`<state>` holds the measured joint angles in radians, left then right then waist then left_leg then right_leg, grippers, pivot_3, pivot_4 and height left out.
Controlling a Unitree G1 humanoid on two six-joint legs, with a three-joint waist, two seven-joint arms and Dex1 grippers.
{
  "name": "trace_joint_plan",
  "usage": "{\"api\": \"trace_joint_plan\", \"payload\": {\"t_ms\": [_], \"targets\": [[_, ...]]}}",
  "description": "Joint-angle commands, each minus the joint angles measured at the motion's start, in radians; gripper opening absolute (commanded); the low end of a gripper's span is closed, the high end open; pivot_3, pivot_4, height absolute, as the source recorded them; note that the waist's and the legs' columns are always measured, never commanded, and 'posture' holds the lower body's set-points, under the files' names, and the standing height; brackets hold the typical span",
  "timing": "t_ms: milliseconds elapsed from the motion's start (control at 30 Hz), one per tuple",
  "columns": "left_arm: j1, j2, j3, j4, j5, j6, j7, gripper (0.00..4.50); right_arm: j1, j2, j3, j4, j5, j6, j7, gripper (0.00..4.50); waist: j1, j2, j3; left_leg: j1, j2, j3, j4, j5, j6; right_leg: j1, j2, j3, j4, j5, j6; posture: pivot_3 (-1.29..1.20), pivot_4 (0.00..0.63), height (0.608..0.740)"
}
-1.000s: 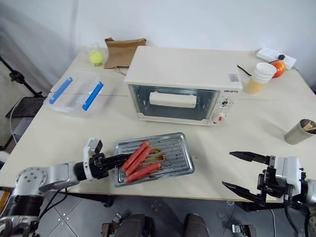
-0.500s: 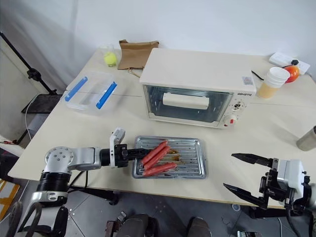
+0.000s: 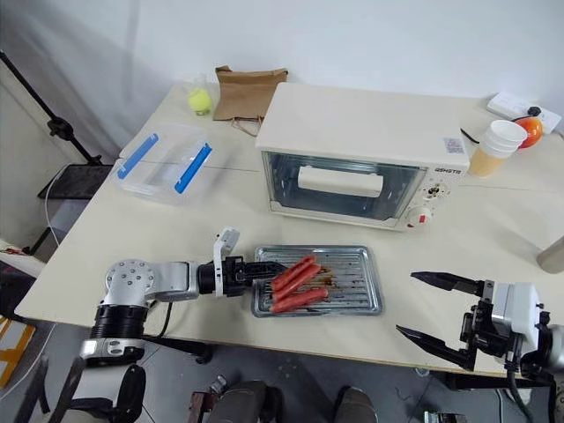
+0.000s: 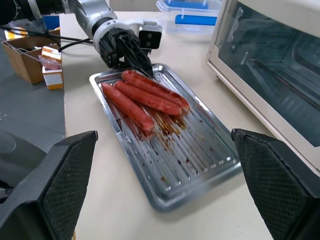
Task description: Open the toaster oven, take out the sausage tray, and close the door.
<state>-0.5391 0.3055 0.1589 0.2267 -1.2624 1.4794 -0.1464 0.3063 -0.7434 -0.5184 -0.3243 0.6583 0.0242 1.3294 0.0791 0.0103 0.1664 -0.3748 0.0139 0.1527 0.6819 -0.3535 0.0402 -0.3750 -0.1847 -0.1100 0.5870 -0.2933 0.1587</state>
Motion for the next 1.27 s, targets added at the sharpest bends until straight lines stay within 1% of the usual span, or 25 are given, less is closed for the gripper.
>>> {"api": "trace_joint_plan", "payload": {"t_ms": [33,133,167,233,333,367,400,433,467,500,533,567,600,667,733,767,833,967,1033,1100,1167,1267], "targets": [[0.044,0.006,0.003,-0.06,0.015,0.059,-0.006,3.5,0.002,-0.009,-0.006,-0.009,0.005,-0.013,0.004,4.5,-0.003,0.0,0.0,0.0,0.0,-0.001,0.0,0.0,0.0,0.0,0.001,-0.001,0.0,0.0,0.0,0.0,0.15,0.74],[0.109,0.071,-0.012,-0.174,0.059,0.022,-0.073,4.36,0.003,-0.006,-0.003,0.004,0.003,-0.019,0.013,4.5,-0.016,-0.001,0.0,0.0,0.001,-0.002,-0.002,0.003,0.005,0.001,0.003,-0.004,0.002,0.0,0.0,0.0,0.15,0.74],[0.127,0.08,-0.006,-0.197,0.065,0.003,-0.092,4.49,0.003,-0.006,-0.002,0.007,0.004,-0.02,0.015,4.5,-0.025,-0.001,0.0,0.0,0.002,-0.002,-0.003,0.003,0.005,0.001,0.004,-0.004,0.002,0.0,0.0,0.0,0.15,0.74],[0.162,0.112,0.014,-0.235,0.079,-0.047,-0.143,4.49,0.003,-0.007,-0.002,0.014,0.004,-0.022,0.021,4.5,-0.032,-0.001,0.0,0.0,0.002,-0.003,-0.004,0.003,0.005,0.001,0.005,-0.006,0.002,0.0,0.0,0.0,0.15,0.74],[0.232,0.224,0.021,-0.31,0.144,-0.162,-0.275,4.49,-0.001,-0.009,-0.002,0.031,0.003,-0.024,0.034,4.5,-0.057,-0.003,0.002,0.0,0.003,-0.002,-0.003,0.003,0.005,0.001,0.008,-0.007,0.0,-0.001,0.0,0.0,0.15,0.74],[0.258,0.276,-0.002,-0.344,0.192,-0.231,-0.346,4.49,-0.003,-0.01,-0.002,0.036,0.003,-0.025,0.038,4.5,-0.06,-0.004,0.002,0.0,0.005,-0.002,-0.003,0.003,0.004,0.001,0.01,-0.007,0.0,-0.001,-0.001,0.0,0.15,0.74],[0.294,0.332,-0.014,-0.367,0.263,-0.338,-0.424,4.49,-0.006,-0.012,-0.003,0.042,0.007,-0.017,0.039,4.5,-0.065,-0.004,0.002,0.0,0.007,-0.002,-0.003,0.003,0.004,0.001,0.013,-0.007,-0.001,-0.001,-0.001,0.0,0.15,0.74],[0.321,0.369,-0.021,-0.381,0.314,-0.418,-0.481,4.49,-0.006,-0.013,-0.004,0.046,0.01,-0.012,0.04,4.5,-0.068,-0.005,0.003,0.0,0.011,-0.001,-0.003,0.003,0.003,0.001,0.015,-0.007,-0.002,-0.001,-0.001,0.0,0.15,0.74],[0.356,0.402,-0.023,-0.387,0.38,-0.542,-0.56,4.49,-0.005,-0.017,-0.004,0.052,0.013,-0.006,0.045,4.5,-0.071,-0.005,0.003,0.0,0.014,0.0,-0.003,0.002,0.0,0.0,0.016,-0.007,-0.003,-0.001,-0.002,0.0,0.15,0.74],[0.378,0.417,-0.023,-0.385,0.421,-0.624,-0.609,4.49,-0.005,-0.019,-0.005,0.056,0.014,-0.003,0.049,4.5,-0.076,-0.004,0.003,0.0,0.016,0.001,-0.003,0.0,-0.005,0.0,0.018,-0.007,-0.004,-0.003,-0.004,0.0,0.15,0.74],[0.408,0.442,-0.021,-0.384,0.465,-0.722,-0.689,4.49,-0.005,-0.022,-0.005,0.063,0.015,0.001,0.053,4.5,-0.078,-0.004,0.003,0.001,0.017,0.002,-0.004,0.001,-0.009,-0.001,0.019,-0.007,-0.003,-0.005,-0.008,0.0,0.15,0.74],[0.436,0.462,-0.005,-0.381,0.497,-0.8,-0.749,4.49,-0.007,-0.024,-0.005,0.074,0.016,0.005,0.058,4.5,-0.079,-0.004,0.004,0.001,0.019,0.003,-0.004,0.001,-0.01,-0.004,0.019,-0.007,-0.003,-0.008,-0.015,0.0,0.15,0.74],[0.453,0.463,0.02,-0.376,0.52,-0.87,-0.783,4.49,-0.01,-0.026,-0.006,0.085,0.015,0.004,0.062,4.5,-0.079,-0.004,0.004,0.001,0.02,0.004,-0.005,0.001,-0.01,-0.006,0.019,-0.007,-0.002,-0.009,-0.015,0.0,0.15,0.74],[0.472,0.455,0.071,-0.374,0.524,-0.937,-0.814,4.49,-0.016,-0.029,-0.008,0.103,0.014,0.0,0.07,4.5,-0.077,-0.005,0.004,0.001,0.021,0.006,-0.006,0.001,-0.01,-0.009,0.018,-0.006,0.001,-0.009,-0.017,0.0,0.15,0.74],[0.491,0.454,0.094,-0.357,0.595,-1.077,-0.848,4.49,-0.024,-0.033,-0.011,0.12,0.015,-0.002,0.078,4.5,-0.073,-0.005,0.004,-0.001,0.021,0.006,-0.006,0.001,-0.01,-0.012,0.017,-0.006,0.004,-0.009,-0.017,0.0,0.15,0.74],[0.507,0.465,0.111,-0.337,0.638,-1.162,-0.879,4.49,-0.031,-0.035,-0.016,0.128,0.021,0.004,0.074,4.5,-0.073,-0.005,0.004,-0.001,0.021,0.006,-0.006,0.001,-0.01,-0.013,0.017,-0.006,0.005,-0.009,-0.017,0.0,0.15,0.74],[0.535,0.499,0.138,-0.3,0.697,-1.244,-0.916,4.49,-0.044,-0.043,-0.023,0.143,0.026,0.009,0.079,4.5,-0.074,-0.005,0.004,-0.001,0.021,0.009,-0.007,0.003,-0.005,-0.015,0.017,-0.006,0.005,-0.009,-0.017,0.0,0.15,0.74],[0.598,0.528,0.206,-0.272,0.728,-1.403,-1.014,4.49,-0.058,-0.062,-0.031,0.171,0.027,0.008,0.102,4.5,-0.079,-0.006,0.005,-0.001,0.021,0.014,-0.012,0.003,-0.001,-0.017,0.016,-0.009,0.007,-0.009,-0.016,0.0,0.15,0.74],[0.622,0.534,0.227,-0.265,0.732,-1.455,-1.057,4.49,-0.064,-0.07,-0.032,0.184,0.026,0.005,0.112,4.5,-0.08,-0.007,0.005,-0.001,0.022,0.016,-0.012,0.003,0.0,-0.018,0.016,-0.012,0.007,-0.009,-0.016,0.0,0.15,0.74],[0.636,0.534,0.239,-0.264,0.74,-1.488,-1.067,4.49,-0.07,-0.075,-0.034,0.194,0.027,0.006,0.119,4.5,-0.081,-0.007,0.006,-0.001,0.022,0.017,-0.012,0.002,0.001,-0.018,0.016,-0.013,0.007,-0.009,-0.016,0.0,0.15,0.74],[0.65,0.536,0.245,-0.269,0.768,-1.503,-1.045,4.49,-0.072,-0.08,-0.032,0.194,0.029,0.01,0.124,4.5,-0.079,-0.008,0.006,0.0,0.022,0.018,-0.012,0.002,0.001,-0.018,0.016,-0.014,0.007,-0.009,-0.016,0.0,0.15,0.74],[0.674,0.515,0.252,-0.297,0.749,-1.497,-1.037,4.49,-0.072,-0.083,-0.025,0.187,0.031,0.021,0.129,4.5,-0.079,-0.008,0.006,0.0,0.023,0.018,-0.012,0.002,0.002,-0.018,0.016,-0.015,0.007,-0.009,-0.015,0.0,0.15,0.74]]}}
